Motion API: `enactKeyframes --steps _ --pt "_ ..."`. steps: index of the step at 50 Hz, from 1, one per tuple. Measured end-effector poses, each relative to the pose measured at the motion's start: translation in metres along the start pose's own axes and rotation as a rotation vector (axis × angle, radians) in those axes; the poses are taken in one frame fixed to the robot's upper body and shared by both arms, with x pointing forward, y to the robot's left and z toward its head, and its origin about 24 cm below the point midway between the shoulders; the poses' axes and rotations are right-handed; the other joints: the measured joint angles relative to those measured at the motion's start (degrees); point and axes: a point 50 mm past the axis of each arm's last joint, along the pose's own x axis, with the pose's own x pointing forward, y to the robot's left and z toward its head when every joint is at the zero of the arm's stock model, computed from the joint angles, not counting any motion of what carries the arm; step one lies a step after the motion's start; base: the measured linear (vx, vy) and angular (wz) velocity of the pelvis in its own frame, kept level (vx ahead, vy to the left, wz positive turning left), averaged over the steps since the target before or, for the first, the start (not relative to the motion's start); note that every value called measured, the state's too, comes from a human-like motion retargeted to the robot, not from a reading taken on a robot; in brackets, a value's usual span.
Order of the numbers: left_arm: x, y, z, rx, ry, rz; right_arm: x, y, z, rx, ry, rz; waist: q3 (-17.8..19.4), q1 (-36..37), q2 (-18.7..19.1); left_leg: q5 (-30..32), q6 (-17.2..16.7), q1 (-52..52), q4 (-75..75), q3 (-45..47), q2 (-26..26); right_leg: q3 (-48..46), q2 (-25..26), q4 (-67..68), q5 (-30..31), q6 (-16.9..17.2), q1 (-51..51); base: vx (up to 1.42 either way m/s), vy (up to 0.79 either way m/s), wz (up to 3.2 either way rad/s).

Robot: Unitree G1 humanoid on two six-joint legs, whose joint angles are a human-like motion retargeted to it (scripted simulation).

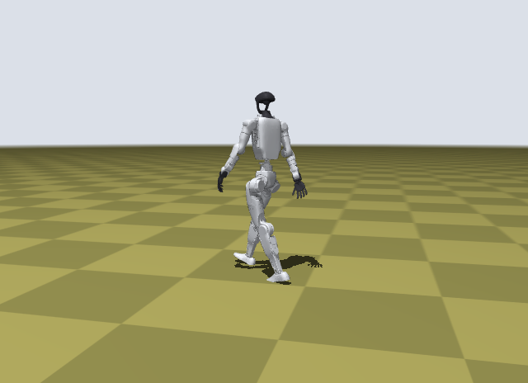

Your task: Walk run

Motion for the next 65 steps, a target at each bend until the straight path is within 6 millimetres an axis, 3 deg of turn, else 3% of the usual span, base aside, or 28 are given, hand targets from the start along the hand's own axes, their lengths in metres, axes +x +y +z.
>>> enactKeyframes --steps 2,4,7,8,10,14,17,20,22,25,28,31,35,40,42,45,47,50,51,53,56,59,62,63,65 --pt "-0.009 -0.013 -0.026 0.0 0.098 -0.035 0.001 0.003 -0.002 0.033 0.004 0.009 -2.01 -0.37 -0.14 5.31 -2.88 0.31 1.92 -0.01 0.85 -6.12 -0.84 1.14 4.17 -1.17 0.59 0.84 -0.35 0.39" --pt "-0.023 -0.029 -0.056 0.001 0.223 -0.073 0.001 0.005 -0.001 0.069 -0.002 0.011 -3.45 -1.12 -0.29 13.96 -5.66 -0.2 5.63 1.07 2.32 0.85 1.93 2.3 6.89 -2.5 2.2 0.96 -0.45 0.39" --pt "-0.05 -0.056 -0.1 -0.012 0.424 -0.129 0.0 0.0 0.006 0.12 -0.02 0.004 -3.9 -2.56 -0.12 27.66 -10.0 -4.26 17.79 2.16 4.36 3.5 3.76 4.07 4.44 -7.16 5.83 0.89 -0.41 0.55" --pt "-0.06 -0.065 -0.112 -0.024 0.482 -0.146 -0.001 -0.004 0.011 0.13 -0.029 -0.003 -4.0 -2.77 -0.65 30.73 -10.82 -6.63 23.48 2.88 4.22 2.71 3.43 4.07 3.49 -9.21 7.24 0.92 -0.41 0.38" --pt "-0.078 -0.081 -0.131 -0.051 0.577 -0.178 -0.005 -0.016 0.025 0.141 -0.054 -0.029 -4.37 -2.66 -2.15 36.65 -9.32 -11.81 33.24 7.66 5.41 -3.52 1.36 3.51 2.11 -12.5 9.87 0.91 -0.41 0.21" --pt "-0.108 -0.109 -0.155 -0.125 0.68 -0.214 -0.016 -0.044 0.061 0.131 -0.14 -0.124 -4.54 -1.92 -3.11 24.64 -4.61 -21.27 41.17 12.3 6.9 -0.92 4.0 2.96 -0.45 -14.83 13.95 0.6 -0.23 0.21" --pt "-0.128 -0.134 -0.166 -0.2 0.721 -0.221 -0.027 -0.065 0.088 0.093 -0.237 -0.209 -4.6 3.23 -4.92 17.27 -4.63 -27.62 38.85 11.96 0.48 -1.07 3.81 1.12 -0.65 -15.46 17.11 0.76 -0.15 -0.84" --pt "-0.145 -0.155 -0.173 -0.28 0.764 -0.232 -0.045 -0.091 0.117 0.053 -0.342 -0.299 -4.36 6.22 -4.21 11.72 -2.02 -33.06 30.62 13.25 -0.7 -1.92 5.83 -0.31 -1.61 -16.59 19.72 0.73 -0.07 -0.26" --pt "-0.157 -0.167 -0.178 -0.321 0.81 -0.257 -0.057 -0.106 0.132 0.044 -0.392 -0.358 -4.38 7.55 -3.25 10.49 1.54 -35.32 22.42 13.95 -1.13 -3.16 7.3 -1.2 -2.55 -17.1 21.74 0.74 -0.03 0.09" --pt "-0.171 -0.183 -0.181 -0.363 0.871 -0.301 -0.074 -0.124 0.149 0.058 -0.458 -0.429 -4.22 9.55 -1.61 8.31 5.42 -37.14 9.18 17.6 -0.24 -5.0 9.74 -1.94 -4.11 -17.68 24.64 0.76 0.01 0.03" --pt "-0.177 -0.194 -0.181 -0.383 0.904 -0.319 -0.085 -0.134 0.16 0.088 -0.513 -0.457 -4.03 11.64 -1.91 1.13 7.74 -38.29 -1.72 18.05 -3.55 -6.89 10.05 -2.28 -5.0 -17.74 27.72 0.7 0.0 0.01" --pt "-0.178 -0.198 -0.18 -0.398 0.91 -0.329 -0.088 -0.136 0.164 0.114 -0.542 -0.454 -4.04 12.39 -2.35 -4.06 7.79 -37.05 -8.8 25.26 -4.2 -9.66 10.21 -1.7 -4.06 -17.51 30.56 0.83 0.0 0.34" --pt "-0.173 -0.199 -0.177 -0.417 0.902 -0.325 -0.078 -0.125 0.158 0.125 -0.527 -0.42 -4.84 15.59 -2.77 -4.1 8.99 -35.42 -4.87 29.44 -2.17 -9.63 10.78 1.1 1.37 -16.4 33.05 0.92 0.02 -0.17" --pt "-0.171 -0.187 -0.179 -0.481 0.924 -0.262 -0.047 -0.085 0.13 0.056 -0.409 -0.297 -9.0 16.13 -3.14 2.63 13.81 -33.0 -3.04 22.77 -2.87 -14.62 8.81 9.65 22.81 -12.46 33.15 1.12 0.07 0.04" --pt "-0.162 -0.176 -0.177 -0.509 0.914 -0.233 -0.035 -0.069 0.114 0.03 -0.335 -0.263 -9.64 14.14 -2.3 0.47 13.82 -32.12 -0.24 17.25 -3.38 -11.47 9.99 21.95 29.28 -12.63 28.16 1.03 0.12 0.81" --pt "-0.131 -0.152 -0.164 -0.506 0.83 -0.196 -0.024 -0.055 0.09 0.031 -0.251 -0.231 -8.06 11.79 -1.36 -1.68 13.75 -26.27 0.25 17.58 -3.45 -11.05 9.32 41.79 29.28 -14.05 20.67 0.83 0.15 0.95" --pt "-0.099 -0.13 -0.145 -0.476 0.714 -0.149 -0.019 -0.045 0.08 0.041 -0.223 -0.195 -8.33 12.47 2.52 -2.49 12.46 -24.7 -0.3 14.97 0.74 -8.94 14.96 40.17 25.7 -14.36 16.67 0.7 0.1 0.4" --pt "-0.054 -0.096 -0.106 -0.416 0.502 -0.089 -0.013 -0.032 0.064 0.071 -0.185 -0.155 -7.97 16.63 1.83 -3.96 11.98 -21.07 -1.3 17.5 0.59 0.3 16.2 39.97 15.48 -14.71 11.94 0.74 0.09 0.55" --pt "-0.042 -0.088 -0.091 -0.387 0.43 -0.082 -0.01 -0.025 0.058 0.104 -0.184 -0.139 -7.51 10.52 3.91 -3.8 11.99 -20.37 -0.49 10.51 0.65 -4.72 14.34 40.58 11.66 -14.54 8.18 0.68 0.1 3.54" --pt "-0.02 -0.072 -0.06 -0.337 0.29 -0.068 -0.005 -0.016 0.046 0.146 -0.171 -0.122 -7.44 6.47 4.92 -4.06 12.26 -18.48 -0.52 5.47 -0.1 -5.78 11.92 36.12 6.3 -13.44 4.48 0.79 0.04 3.23" --pt "0.004 -0.051 -0.014 -0.264 0.104 -0.055 -0.002 -0.004 0.031 0.171 -0.133 -0.088 -6.89 3.66 3.49 -4.99 12.41 -15.25 -0.42 1.29 -2.8 -1.82 8.49 22.33 7.19 -8.45 2.74 0.71 -0.03 1.72" --pt "0.016 -0.037 0.021 -0.201 -0.024 -0.043 0.0 0.002 0.021 0.16 -0.099 -0.055 -5.5 1.6 1.32 -6.02 12.11 -11.03 -0.06 -1.85 -5.23 4.16 5.95 9.63 6.27 -5.56 1.63 0.74 -0.11 1.59" --pt "0.021 -0.033 0.036 -0.156 -0.076 -0.041 0.001 0.004 0.012 0.133 -0.069 -0.042 -4.24 1.06 -0.25 -6.88 11.15 -6.22 0.0 -3.25 -5.9 5.45 3.88 -0.62 2.91 -1.5 0.2 0.84 -0.21 1.03" --pt "0.02 -0.033 0.035 -0.146 -0.073 -0.042 0.001 0.004 0.01 0.122 -0.062 -0.041 -3.74 0.97 -0.51 -7.4 10.18 -4.53 0.45 -3.25 -5.04 2.94 3.82 -3.21 1.8 2.11 0.13 0.9 -0.46 0.54" --pt "0.018 -0.032 0.027 -0.139 -0.045 -0.041 0.0 0.001 0.012 0.095 -0.06 -0.049 -3.47 2.38 -0.58 -8.1 7.04 -2.84 1.59 -1.38 -2.11 -5.3 5.38 -5.99 0.83 3.31 -0.77 0.89 -0.49 0.23"
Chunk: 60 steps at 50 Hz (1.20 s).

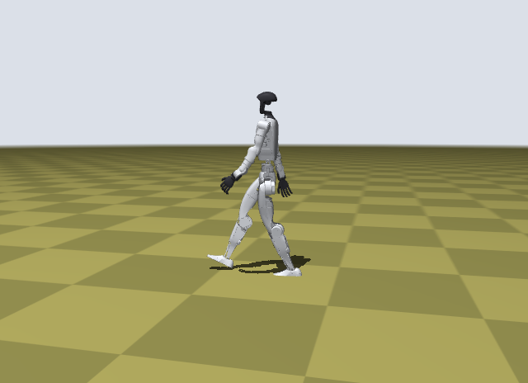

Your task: Walk run

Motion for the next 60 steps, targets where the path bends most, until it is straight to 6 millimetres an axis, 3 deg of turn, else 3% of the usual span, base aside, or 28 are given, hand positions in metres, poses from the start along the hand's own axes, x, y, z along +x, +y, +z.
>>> enactKeyframes --steps 2,3,5,8,10,13,15,18,22,25,27,30,35,38,40,42,44,45,48,50,54,57,60 --pt "-0.006 -0.01 -0.019 -0.008 0.067 -0.027 0.0 -0.001 -0.004 -0.003 0.011 -0.013 -0.43 -1.88 0.21 3.25 -0.52 2.17 -0.31 -1.3 -1.09 2.57 -1.66 1.58 0.83 -1.12 1.05 0.87 0.04 0.94" --pt "-0.009 -0.013 -0.029 -0.019 0.106 -0.032 -0.001 -0.008 0.0 -0.006 0.006 -0.032 -1.64 -2.32 0.13 5.53 -1.58 1.67 -0.58 -0.79 -1.5 3.88 -1.88 3.51 1.68 -4.48 -0.04 0.85 -0.03 0.93" --pt "-0.021 -0.021 -0.057 -0.041 0.217 -0.051 -0.002 -0.015 0.005 0.006 -0.003 -0.057 -2.92 -4.45 0.77 10.43 -4.78 1.8 0.9 -0.85 -0.43 -2.36 -3.12 5.76 3.87 -6.93 0.29 0.94 -0.25 1.18" --pt "-0.054 -0.039 -0.11 -0.077 0.451 -0.094 -0.003 -0.019 0.013 0.048 -0.028 -0.072 -4.0 -7.38 2.69 24.32 -13.78 1.29 6.88 -4.63 1.13 10.44 1.66 7.95 6.83 -9.34 3.36 1.04 -0.35 1.0" --pt "-0.08 -0.059 -0.141 -0.091 0.609 -0.13 -0.005 -0.025 0.021 0.097 -0.049 -0.074 -4.26 -6.78 3.03 34.96 -21.06 -0.44 14.3 -6.23 -1.73 10.78 1.71 10.45 4.48 -11.24 5.01 1.03 -0.07 0.31" --pt "-0.11 -0.07 -0.169 -0.112 0.76 -0.158 -0.009 -0.038 0.046 0.155 -0.123 -0.095 -4.39 -5.66 -0.03 43.0 -21.06 -7.65 28.69 5.45 -5.63 1.95 -7.15 11.58 2.88 -9.17 8.14 0.9 0.06 0.36" --pt "-0.135 -0.079 -0.188 -0.141 0.849 -0.188 -0.012 -0.043 0.067 0.166 -0.193 -0.116 -5.64 -5.19 -2.64 39.99 -21.06 -13.52 34.59 9.4 -2.88 7.47 -4.32 10.46 0.98 -12.92 10.65 0.67 -0.69 0.21" --pt "-0.162 -0.093 -0.206 -0.176 0.91 -0.18 -0.02 -0.054 0.099 0.131 -0.304 -0.163 -4.58 -3.39 -2.91 27.71 -17.68 -22.78 43.07 14.43 4.63 5.65 -0.82 7.97 0.82 -16.59 14.73 0.72 -0.55 -0.09" --pt "-0.185 -0.11 -0.218 -0.272 0.928 -0.119 -0.042 -0.081 0.144 0.006 -0.461 -0.274 -2.95 -0.42 -3.89 19.48 -13.43 -31.58 36.98 12.58 1.05 8.82 2.1 6.77 -0.7 -19.83 18.4 0.57 -0.18 -0.51" --pt "-0.201 -0.124 -0.224 -0.37 0.969 -0.089 -0.064 -0.104 0.173 -0.087 -0.545 -0.387 -1.14 1.55 -2.89 18.33 -10.14 -34.44 23.13 9.34 -0.03 8.98 5.18 6.14 -2.2 -22.21 21.4 0.66 -0.13 -0.54" --pt "-0.207 -0.134 -0.226 -0.428 0.998 -0.087 -0.077 -0.117 0.187 -0.135 -0.581 -0.455 -0.09 1.83 -1.55 18.33 -5.78 -35.59 13.79 11.16 2.32 9.47 7.41 5.92 -3.21 -23.42 23.35 0.61 -0.05 -0.52" --pt "-0.215 -0.147 -0.227 -0.482 1.033 -0.095 -0.091 -0.127 0.201 -0.186 -0.621 -0.519 0.7 3.33 -1.05 14.98 -2.73 -36.38 1.9 6.51 0.73 10.23 8.6 5.64 -3.93 -24.35 26.53 0.74 -0.04 -0.93" --pt "-0.214 -0.149 -0.226 -0.432 1.036 -0.131 -0.088 -0.124 0.199 -0.19 -0.611 -0.502 1.32 5.26 -1.06 13.88 -2.55 -32.93 -7.07 3.53 0.92 9.06 8.93 7.6 -2.02 -25.6 31.53 0.86 0.03 -0.81" --pt "-0.209 -0.144 -0.225 -0.38 1.029 -0.148 -0.071 -0.116 0.176 -0.176 -0.535 -0.448 -0.09 7.29 1.12 16.7 -5.3 -31.78 -3.81 10.28 4.77 8.55 10.64 11.79 3.27 -26.56 32.21 0.9 0.13 -0.93" --pt "-0.203 -0.136 -0.223 -0.358 1.02 -0.147 -0.057 -0.105 0.157 -0.164 -0.463 -0.406 -1.49 6.29 2.34 18.54 -6.35 -30.46 -2.84 5.18 4.56 5.46 10.55 16.47 10.88 -27.1 31.18 0.86 0.14 -0.51" --pt "-0.189 -0.122 -0.218 -0.334 0.992 -0.124 -0.044 -0.092 0.137 -0.141 -0.387 -0.359 -1.94 5.67 3.12 16.46 -5.91 -29.99 -0.11 4.99 5.35 5.54 11.83 26.17 18.9 -26.42 27.13 0.78 0.11 -0.36" --pt "-0.168 -0.102 -0.209 -0.316 0.943 -0.074 -0.033 -0.077 0.118 -0.113 -0.316 -0.306 -1.76 5.48 4.17 14.47 -5.85 -28.39 0.91 6.59 7.51 4.15 13.25 37.58 22.84 -26.33 21.55 0.72 0.06 -0.52" --pt "-0.157 -0.093 -0.203 -0.313 0.914 -0.045 -0.028 -0.07 0.108 -0.103 -0.28 -0.279 -1.69 5.5 5.08 13.68 -5.6 -26.69 0.35 7.86 8.98 0.74 12.6 42.57 24.1 -27.94 19.09 0.64 0.06 -0.74" --pt "-0.117 -0.059 -0.176 -0.321 0.779 0.035 -0.017 -0.052 0.081 -0.085 -0.192 -0.202 -0.99 6.11 5.69 12.17 -5.46 -22.33 -1.44 9.99 9.41 -3.06 9.72 51.14 16.32 -29.89 12.88 0.67 0.11 -0.6" --pt "-0.09 -0.037 -0.151 -0.327 0.664 0.085 -0.011 -0.038 0.065 -0.082 -0.149 -0.163 -0.55 5.11 6.38 11.45 -5.99 -20.28 -2.23 11.19 10.31 -3.93 10.77 51.64 14.0 -28.38 9.17 0.55 0.06 0.08" --pt "-0.046 -0.002 -0.096 -0.32 0.393 0.148 -0.002 -0.016 0.032 -0.068 -0.08 -0.127 -0.04 0.15 6.76 9.94 -6.39 -16.73 -3.92 11.44 9.21 -3.49 10.16 44.39 8.42 -18.86 2.79 0.61 0.07 0.59" --pt "-0.027 0.022 -0.057 -0.297 0.22 0.172 0.0 -0.002 0.01 -0.052 -0.016 -0.077 0.39 -2.32 5.43 8.67 -6.45 -13.5 -5.03 11.71 6.84 -0.75 8.08 32.69 6.87 -12.71 0.65 0.63 0.02 0.23" --pt "-0.017 0.035 -0.029 -0.279 0.109 0.188 0.002 0.012 -0.007 -0.022 0.042 -0.013 0.96 -3.33 3.27 7.25 -6.38 -9.32 -6.17 12.64 3.97 -2.26 2.22 19.48 7.66 -9.23 0.77 0.55 -0.01 -0.01"
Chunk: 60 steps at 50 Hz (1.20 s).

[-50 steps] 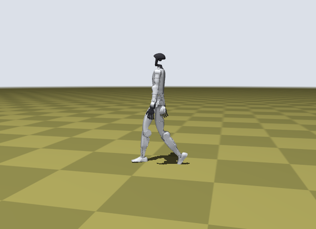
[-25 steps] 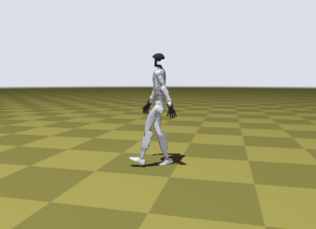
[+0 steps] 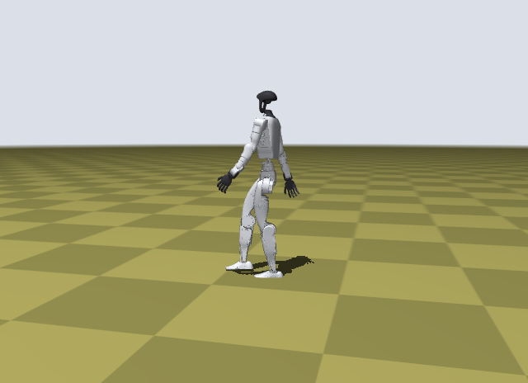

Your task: Walk run

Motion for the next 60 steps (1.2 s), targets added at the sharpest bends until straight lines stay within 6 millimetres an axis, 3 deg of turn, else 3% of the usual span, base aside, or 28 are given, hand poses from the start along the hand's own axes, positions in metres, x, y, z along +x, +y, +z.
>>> enactKeyframes --steps 4,8,12,15,17,19,22,27,30,33,38,40,43,45,47,49,53,55,57,60 --pt "0.003 -0.005 0.014 -0.033 -0.076 -0.01 0.001 0.01 -0.016 0.044 0.051 0.055 0.24 -2.35 -1.34 -2.07 -0.25 5.16 -0.38 0.2 -1.81 -1.82 -4.06 -13.93 -1.35 4.78 -0.53 0.71 -0.08 0.16" --pt "0.0 -0.011 -0.001 -0.06 -0.047 -0.029 0.001 0.01 -0.016 0.061 0.054 0.057 -0.53 -3.4 -0.84 -3.69 -2.22 7.76 0.6 0.65 -1.31 -8.05 -4.9 -19.54 -2.97 5.94 -1.07 0.78 -0.19 -0.21" --pt "-0.013 -0.02 -0.046 -0.03 0.114 -0.066 0.0 0.002 -0.005 0.073 0.02 0.033 -1.96 -4.82 0.85 -0.86 -6.43 8.62 3.6 0.61 0.64 -11.76 -3.27 -16.19 -1.05 -4.55 0.24 0.76 -0.22 0.01" --pt "-0.034 -0.029 -0.093 0.003 0.307 -0.091 -0.001 -0.009 0.006 0.068 -0.018 -0.008 -3.55 -5.85 2.15 8.97 -12.07 8.81 7.43 2.19 3.13 -1.62 0.48 -15.79 3.75 -9.46 1.08 1.0 -0.3 -0.07" --pt "-0.051 -0.039 -0.123 0.042 0.405 -0.104 -0.002 -0.021 0.016 0.069 -0.049 -0.051 -4.59 -6.14 2.17 20.61 -14.68 6.81 13.31 -0.06 -0.04 0.79 -1.25 -13.86 1.25 -10.29 1.81 0.81 0.09 -0.15" --pt "-0.068 -0.048 -0.146 0.096 0.476 -0.106 -0.005 -0.036 0.03 0.075 -0.09 -0.095 -4.87 -4.7 1.19 29.49 -14.68 2.17 24.12 1.09 -4.23 3.61 -4.17 -11.52 -2.09 -9.48 3.2 0.9 0.2 -0.48" --pt "-0.093 -0.055 -0.175 0.151 0.575 -0.104 -0.012 -0.055 0.058 0.058 -0.167 -0.153 -5.36 -2.22 -2.02 36.09 -14.68 -5.15 39.62 0.95 -8.11 5.37 -4.99 -12.18 -4.44 -10.82 7.07 0.87 -0.17 -0.86" --pt "-0.141 -0.069 -0.219 0.162 0.759 -0.188 -0.03 -0.084 0.108 -0.005 -0.321 -0.271 -5.32 -0.6 -4.81 21.65 -14.16 -14.61 45.77 -3.28 -4.7 6.04 -1.41 -14.56 -6.73 -14.97 13.86 0.76 -0.51 -0.58" --pt "-0.162 -0.068 -0.234 0.131 0.84 -0.22 -0.046 -0.102 0.137 -0.06 -0.436 -0.348 -4.22 3.44 -5.6 15.11 -7.4 -20.57 40.55 -2.12 -3.11 8.62 1.51 -15.02 -7.41 -16.47 16.94 0.73 -0.24 -1.2" --pt "-0.178 -0.066 -0.244 0.095 0.901 -0.209 -0.064 -0.12 0.161 -0.092 -0.54 -0.436 -2.69 6.32 -5.15 14.14 -2.96 -22.7 27.54 -1.36 -2.07 8.81 4.1 -14.98 -8.55 -17.48 20.28 0.64 -0.09 -0.78" --pt "-0.186 -0.066 -0.249 -0.006 0.932 -0.138 -0.088 -0.141 0.183 -0.143 -0.634 -0.522 -0.84 8.24 -3.4 9.5 3.95 -24.19 5.68 0.51 -2.26 7.99 7.85 -14.8 -10.72 -18.7 25.92 0.8 -0.02 -0.42" --pt "-0.186 -0.066 -0.249 -0.041 0.928 -0.115 -0.091 -0.143 0.186 -0.149 -0.647 -0.533 -1.0 9.15 -3.8 5.85 4.15 -24.68 -1.12 1.05 -3.94 7.49 7.8 -14.57 -11.03 -18.86 27.81 0.78 -0.02 -0.41" --pt "-0.183 -0.063 -0.247 -0.065 0.919 -0.092 -0.086 -0.139 0.181 -0.14 -0.629 -0.519 -1.48 9.9 -4.29 3.85 4.25 -23.57 -5.14 3.46 -4.68 6.04 7.74 -13.71 -9.69 -18.69 30.46 0.84 0.01 -0.3" --pt "-0.178 -0.06 -0.244 -0.065 0.907 -0.083 -0.077 -0.133 0.173 -0.132 -0.595 -0.489 -2.17 10.75 -4.2 6.02 6.52 -23.05 -2.26 4.93 -3.82 5.51 7.98 -12.59 -7.75 -18.19 31.57 0.73 0.01 -0.45" --pt "-0.172 -0.059 -0.241 -0.063 0.885 -0.068 -0.064 -0.121 0.158 -0.13 -0.532 -0.432 -3.23 12.48 -4.17 8.09 6.63 -22.35 -0.57 8.19 -2.11 5.24 8.04 -10.68 -3.37 -17.59 32.55 1.05 0.05 -0.77" --pt "-0.166 -0.058 -0.237 -0.068 0.86 -0.044 -0.048 -0.106 0.139 -0.13 -0.448 -0.365 -4.5 13.6 -4.29 10.3 6.26 -21.41 0.06 1.89 -2.94 2.86 6.99 -7.68 4.12 -16.74 32.72 1.15 0.06 -0.65" --pt "-0.145 -0.051 -0.222 -0.137 0.801 0.03 -0.023 -0.068 0.098 -0.133 -0.279 -0.217 -6.14 12.5 -4.1 7.04 7.47 -19.7 4.19 -0.38 -1.84 2.36 7.19 9.32 19.88 -14.04 26.26 0.95 0.03 -0.24" --pt "-0.126 -0.046 -0.207 -0.173 0.748 0.051 -0.017 -0.057 0.079 -0.122 -0.217 -0.147 -5.16 10.67 -5.08 4.79 8.48 -15.74 4.47 1.83 -3.2 1.07 5.43 25.92 20.78 -13.27 20.06 0.68 0.05 0.21" --pt "-0.107 -0.043 -0.189 -0.19 0.675 0.058 -0.012 -0.044 0.061 -0.125 -0.158 -0.091 -5.27 11.84 -2.23 3.23 8.1 -12.94 3.05 1.07 -0.27 -3.23 4.57 29.2 20.04 -15.47 16.86 0.81 0.07 -0.58" --pt "-0.07 -0.038 -0.15 -0.155 0.523 0.026 -0.006 -0.032 0.041 -0.111 -0.093 -0.061 -5.46 12.05 0.58 1.6 7.45 -11.1 2.67 1.37 2.62 -4.67 5.86 30.71 12.38 -17.76 9.4 0.73 0.05 0.04"
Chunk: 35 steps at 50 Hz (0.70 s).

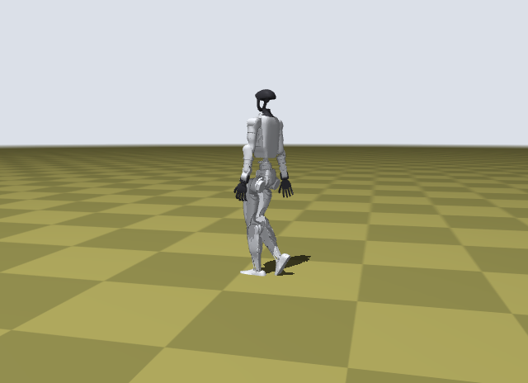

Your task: Walk run

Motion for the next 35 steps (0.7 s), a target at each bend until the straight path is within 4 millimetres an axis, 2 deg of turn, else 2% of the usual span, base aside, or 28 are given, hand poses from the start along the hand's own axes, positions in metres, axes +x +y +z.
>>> enactKeyframes --steps 3,5,7,8,10,12,14,16,17,18,20,22,23,26,28,30,33,35 --pt "0.005 -0.006 0.05 0.119 -0.164 -0.04 0.001 0.013 -0.02 0.038 0.032 -0.001 0.42 -4.0 1.52 -1.28 0.05 2.76 -0.54 -2.96 -0.52 0.26 0.02 -3.52 -8.09 5.81 -6.63 0.8 0.02 1.29" --pt "0.004 -0.009 0.081 0.202 -0.269 -0.058 0.001 0.02 -0.033 0.062 0.059 0.015 0.64 -5.96 1.69 -2.28 0.01 4.84 -0.99 -4.01 -1.33 0.53 -2.37 -10.03 -12.4 10.3 -9.41 0.73 -0.02 1.01" --pt "0.0 -0.009 0.107 0.273 -0.365 -0.058 0.0 0.026 -0.044 0.078 0.09 0.043 1.02 -7.2 0.64 -3.29 0.17 7.46 -1.55 -4.42 -3.2 2.56 -4.94 -19.63 -12.75 14.52 -10.67 0.65 -0.04 0.58" --pt "-0.002 -0.008 0.118 0.304 -0.406 -0.052 0.0 0.029 -0.049 0.085 0.105 0.058 1.3 -7.63 0.07 -3.89 0.14 8.94 -1.74 -4.61 -4.03 2.99 -6.68 -24.5 -12.65 15.36 -10.95 0.7 -0.08 0.38" --pt "-0.006 -0.006 0.133 0.351 -0.468 -0.034 -0.002 0.033 -0.058 0.098 0.136 0.084 1.84 -8.14 -1.13 -5.12 0.0 12.18 -2.07 -4.87 -5.64 1.07 -11.41 -33.66 -13.61 17.1 -11.18 0.79 -0.13 0.27" --pt "-0.008 -0.004 0.139 0.377 -0.493 -0.019 -0.003 0.035 -0.064 0.106 0.16 0.097 2.3 -9.1 -1.3 -6.13 -0.56 15.26 -2.25 -5.25 -5.87 4.94 -12.16 -41.22 -16.58 18.15 -12.13 0.93 -0.22 0.4" --pt "-0.007 -0.003 0.137 0.385 -0.484 -0.013 -0.003 0.035 -0.067 0.111 0.172 0.101 2.22 -10.05 -0.9 -6.76 -1.79 17.64 -2.15 -5.42 -5.18 6.73 -12.84 -47.49 -18.72 20.3 -13.02 0.92 -0.25 0.4" --pt "-0.005 -0.001 0.127 0.379 -0.444 -0.014 -0.003 0.033 -0.067 0.112 0.173 0.094 1.71 -10.73 -0.36 -6.59 -3.5 19.09 -1.36 -5.66 -4.4 5.46 -13.57 -49.83 -19.21 22.75 -13.43 0.82 -0.28 0.26" --pt "-0.003 0.001 0.119 0.372 -0.413 -0.017 -0.003 0.032 -0.066 0.113 0.171 0.087 1.38 -11.04 -0.14 -6.0 -4.53 19.61 -0.71 -5.92 -4.12 4.48 -13.73 -49.16 -18.97 22.86 -13.5 0.92 -0.37 0.18" --pt "-0.002 0.002 0.109 0.364 -0.373 -0.02 -0.003 0.029 -0.064 0.115 0.167 0.079 0.99 -11.32 0.07 -4.84 -5.75 19.95 0.03 -6.22 -3.84 5.36 -13.06 -47.12 -18.46 20.57 -13.64 0.95 -0.4 0.21" --pt "0.001 0.004 0.083 0.345 -0.274 -0.03 -0.002 0.026 -0.058 0.125 0.157 0.063 0.14 -12.49 0.53 -0.98 -8.78 20.67 1.8 -6.6 -2.93 0.37 -13.39 -44.28 -17.46 18.02 -12.98 0.9 -0.39 0.39" --pt "0.002 0.006 0.047 0.326 -0.148 -0.044 -0.001 0.021 -0.05 0.143 0.136 0.041 -0.55 -14.54 0.85 6.7 -12.41 21.19 4.65 -5.89 -1.12 2.31 -12.42 -44.01 -12.71 17.2 -10.96 0.96 -0.47 0.45" --pt "0.001 0.007 0.027 0.317 -0.079 -0.054 -0.001 0.019 -0.047 0.155 0.122 0.031 -1.13 -14.72 0.8 12.03 -14.27 21.02 6.71 -4.69 -0.35 6.87 -10.85 -43.19 -11.87 16.23 -10.26 0.99 -0.49 0.14" --pt "-0.007 0.002 -0.035 0.301 0.11 -0.092 0.0 0.011 -0.035 0.198 0.089 0.015 -1.48 -15.17 0.5 26.57 -19.12 17.32 20.12 -3.32 1.29 10.4 -9.31 -41.14 -14.45 12.1 -6.27 0.9 -0.41 0.07" --pt "-0.015 0.0 -0.064 0.285 0.196 -0.109 -0.001 -0.001 -0.02 0.205 0.052 -0.004 -1.13 -15.24 -0.97 33.92 -19.63 12.32 32.04 -3.03 0.51 9.23 -10.17 -41.51 -16.01 10.21 -3.02 0.84 -0.39 -0.08" --pt "-0.021 -0.002 -0.083 0.281 0.26 -0.134 -0.002 -0.016 0.001 0.197 -0.002 -0.042 -1.13 -14.79 -2.74 34.99 -17.86 7.2 39.94 -1.18 0.47 6.4 -11.18 -42.31 -17.13 8.67 -0.32 0.69 -0.3 -0.16" --pt "-0.028 -0.01 -0.103 0.309 0.319 -0.175 -0.007 -0.04 0.031 0.171 -0.095 -0.123 -0.72 -13.68 -3.4 25.22 -14.54 0.36 44.89 1.57 2.27 9.42 -9.05 -42.89 -18.92 7.28 2.65 0.79 -0.27 -0.26" --pt "-0.033 -0.016 -0.117 0.32 0.337 -0.186 -0.013 -0.057 0.054 0.132 -0.176 -0.19 -0.52 -10.33 -5.08 20.17 -13.48 -4.61 43.78 2.05 -0.53 8.98 -9.07 -44.14 -19.05 6.6 4.91 0.66 -0.19 -1.12"
